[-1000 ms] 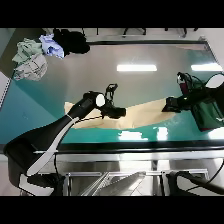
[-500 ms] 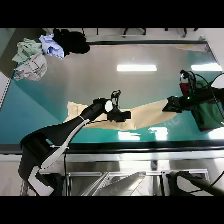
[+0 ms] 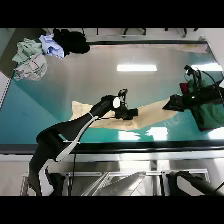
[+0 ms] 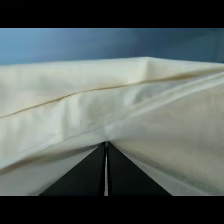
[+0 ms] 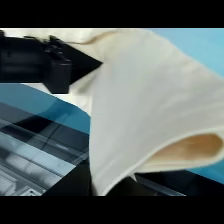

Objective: Fold the shirts.

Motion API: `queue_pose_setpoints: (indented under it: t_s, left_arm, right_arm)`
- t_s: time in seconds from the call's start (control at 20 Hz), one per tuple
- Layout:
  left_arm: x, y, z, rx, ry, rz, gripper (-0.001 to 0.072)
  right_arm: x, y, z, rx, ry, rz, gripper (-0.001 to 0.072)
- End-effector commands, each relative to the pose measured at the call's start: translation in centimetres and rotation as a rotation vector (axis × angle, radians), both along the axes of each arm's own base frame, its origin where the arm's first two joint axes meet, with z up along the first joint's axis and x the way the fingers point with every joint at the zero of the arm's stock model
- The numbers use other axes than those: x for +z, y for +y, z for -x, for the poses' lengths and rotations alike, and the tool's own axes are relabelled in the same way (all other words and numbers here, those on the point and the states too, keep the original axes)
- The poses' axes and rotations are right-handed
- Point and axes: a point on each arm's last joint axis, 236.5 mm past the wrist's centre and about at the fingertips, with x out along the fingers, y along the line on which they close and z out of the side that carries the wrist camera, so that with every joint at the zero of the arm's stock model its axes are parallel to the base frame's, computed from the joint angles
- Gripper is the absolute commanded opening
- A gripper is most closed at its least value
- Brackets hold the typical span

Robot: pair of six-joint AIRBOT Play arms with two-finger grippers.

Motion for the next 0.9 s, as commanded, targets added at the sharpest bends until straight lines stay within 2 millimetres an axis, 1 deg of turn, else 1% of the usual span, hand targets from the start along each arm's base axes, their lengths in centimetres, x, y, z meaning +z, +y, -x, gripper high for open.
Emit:
queue_pose_setpoints:
  t_s: [0.0, 0.1, 0.2, 0.25, 0.35, 0.4, 0.45, 0.5, 0.55, 0.6, 0.7, 0.75, 0.85]
  left_arm:
    - [1.6, -1.2, -1.2, -0.014, -0.034, 0.024, 0.0009]
    - [2.2, -1.3, -1.2, -0.024, -0.034, 0.027, 0.0010]
    - [2.6, -0.3, -0.7, -0.061, -0.002, 0.004, 0.0010]
    - [3.5, 0.4, -0.5, -0.121, -0.012, -0.004, 0.0010]
    - [6.8, 2.3, -0.6, -0.269, -0.079, -0.007, 0.0010]
    - [8.7, 4.2, -1.1, -0.296, -0.102, -0.020, 0.0010]
    - [10.3, 7.0, -1.9, -0.300, -0.128, -0.069, 0.0010]
    - [11.7, 10.2, -2.9, -0.287, -0.157, -0.139, 0.0010]
    - [13.1, 13.9, -4.0, -0.259, -0.188, -0.218, 0.0010]
    - [14.7, 17.9, -5.1, -0.214, -0.220, -0.296, 0.0010]
    - [18.0, 25.0, -6.3, -0.115, -0.272, -0.384, 0.0010]
    - [19.6, 28.2, -6.6, -0.053, -0.298, -0.399, 0.0010]
    - [22.1, 33.7, -6.6, 0.085, -0.336, -0.399, 0.0010]
  right_arm:
    - [3.4, 1.7, -1.0, -0.005, -0.100, -0.083, 0.0021]
    - [4.2, 2.0, -1.6, -0.016, -0.133, -0.103, 0.0020]
    - [4.0, 2.0, -1.7, -0.016, -0.126, -0.105, 0.0021]
    - [3.8, 1.9, -1.7, -0.016, -0.122, -0.101, 0.0020]
    - [3.7, 1.8, -1.9, -0.021, -0.123, -0.099, 0.0021]
    - [3.6, 1.8, -2.1, -0.023, -0.124, -0.100, 0.0020]
    - [3.6, 2.2, -2.3, -0.019, -0.125, -0.107, 0.0021]
    - [3.5, 3.0, -2.4, -0.005, -0.125, -0.116, 0.0021]
    - [3.3, 4.1, -2.3, 0.020, -0.123, -0.124, 0.0020]
    - [3.1, 5.9, -2.2, 0.058, -0.120, -0.136, 0.0021]
    - [2.4, 9.9, -2.5, 0.117, -0.125, -0.165, 0.0020]
    - [2.0, 11.9, -2.6, 0.141, -0.126, -0.183, 0.0020]
    - [0.9, 16.1, -2.7, 0.177, -0.101, -0.239, 0.0020]
